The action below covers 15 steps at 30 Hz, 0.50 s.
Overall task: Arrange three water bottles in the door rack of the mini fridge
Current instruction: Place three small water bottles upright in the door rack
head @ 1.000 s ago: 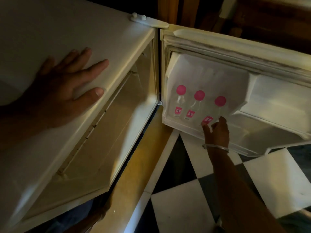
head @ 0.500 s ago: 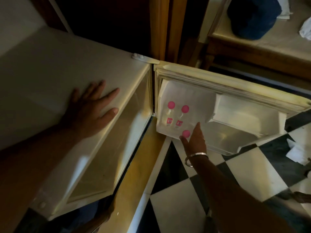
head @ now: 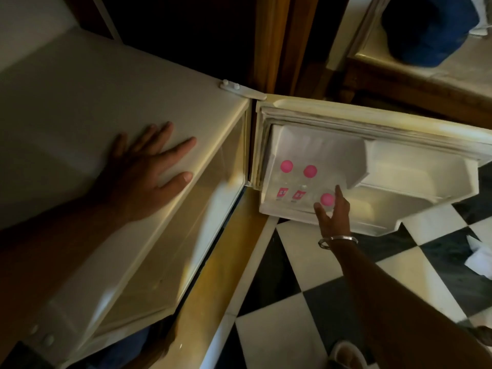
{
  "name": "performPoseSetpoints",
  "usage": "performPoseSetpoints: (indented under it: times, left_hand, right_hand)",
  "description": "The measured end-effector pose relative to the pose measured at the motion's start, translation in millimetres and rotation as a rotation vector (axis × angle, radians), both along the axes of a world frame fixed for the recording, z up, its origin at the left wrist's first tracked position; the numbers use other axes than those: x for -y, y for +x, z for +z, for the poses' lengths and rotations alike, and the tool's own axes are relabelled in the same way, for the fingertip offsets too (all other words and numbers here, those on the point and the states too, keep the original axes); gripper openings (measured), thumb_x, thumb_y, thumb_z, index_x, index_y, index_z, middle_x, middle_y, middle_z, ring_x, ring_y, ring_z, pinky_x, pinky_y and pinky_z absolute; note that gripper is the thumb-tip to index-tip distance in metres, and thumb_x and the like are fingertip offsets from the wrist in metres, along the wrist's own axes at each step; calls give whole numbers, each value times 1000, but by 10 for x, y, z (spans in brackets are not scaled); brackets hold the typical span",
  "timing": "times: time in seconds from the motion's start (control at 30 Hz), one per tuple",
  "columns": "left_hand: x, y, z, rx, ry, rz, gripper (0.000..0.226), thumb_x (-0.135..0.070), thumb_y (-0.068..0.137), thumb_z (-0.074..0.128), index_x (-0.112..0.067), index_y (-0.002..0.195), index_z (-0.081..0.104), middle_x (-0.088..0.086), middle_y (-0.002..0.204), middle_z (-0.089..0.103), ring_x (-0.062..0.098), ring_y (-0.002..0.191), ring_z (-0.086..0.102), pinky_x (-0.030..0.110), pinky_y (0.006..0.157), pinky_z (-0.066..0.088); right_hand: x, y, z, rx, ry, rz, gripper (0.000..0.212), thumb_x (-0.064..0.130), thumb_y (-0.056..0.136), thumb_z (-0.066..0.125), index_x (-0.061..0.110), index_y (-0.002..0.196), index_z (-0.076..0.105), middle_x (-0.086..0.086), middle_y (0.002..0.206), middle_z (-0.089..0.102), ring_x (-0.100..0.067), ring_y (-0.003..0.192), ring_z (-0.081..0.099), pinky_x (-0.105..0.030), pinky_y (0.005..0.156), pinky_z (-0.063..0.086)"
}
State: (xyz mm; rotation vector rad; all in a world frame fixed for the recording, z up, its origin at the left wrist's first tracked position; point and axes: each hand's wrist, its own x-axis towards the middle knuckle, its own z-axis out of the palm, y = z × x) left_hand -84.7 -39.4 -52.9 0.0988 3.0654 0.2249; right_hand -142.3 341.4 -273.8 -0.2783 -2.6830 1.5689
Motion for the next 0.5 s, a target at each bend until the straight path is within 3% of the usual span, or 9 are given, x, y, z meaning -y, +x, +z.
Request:
performPoseSetpoints:
  times: [0.13, 0.3, 0.37, 0.5]
  left_hand:
    - [2, 6, 23, 3, 3, 6, 75, -69, 82, 22, -46, 154, 22, 1, 169, 10, 24, 154, 8, 58, 121, 5]
    - [-2, -4, 23, 18, 5, 5, 76, -68, 81, 23, -47, 154, 22, 0, 169, 9, 23, 155, 7, 57, 121, 4]
    - [0, 0, 21, 14, 8, 6, 75, -68, 82, 23, -46, 153, 23, 0, 169, 10, 24, 154, 8, 57, 121, 4]
    - [10, 1, 9, 5, 0, 0, 74, -68, 83, 24, -46, 154, 23, 1, 168, 12, 25, 154, 10, 58, 121, 6]
  right_hand:
    - [-116, -211, -21, -4, -4, 66, 77, 27, 80, 75, 12, 142, 32, -6, 135, 50, -20, 118, 48, -37, 95, 42]
    - [-176, -305, -27, -47, 52, 61, 65, 33, 72, 74, 4, 122, 43, 1, 103, 56, -20, 91, 57, -15, 67, 42]
    - [-215, -355, -6, -49, 53, 66, 61, 32, 69, 69, 1, 117, 47, -4, 101, 55, -21, 89, 55, -9, 64, 39]
    - [-294, -517, 40, -17, 27, 26, 36, 11, 80, 71, -7, 109, 60, -17, 102, 62, -31, 98, 60, 2, 60, 34]
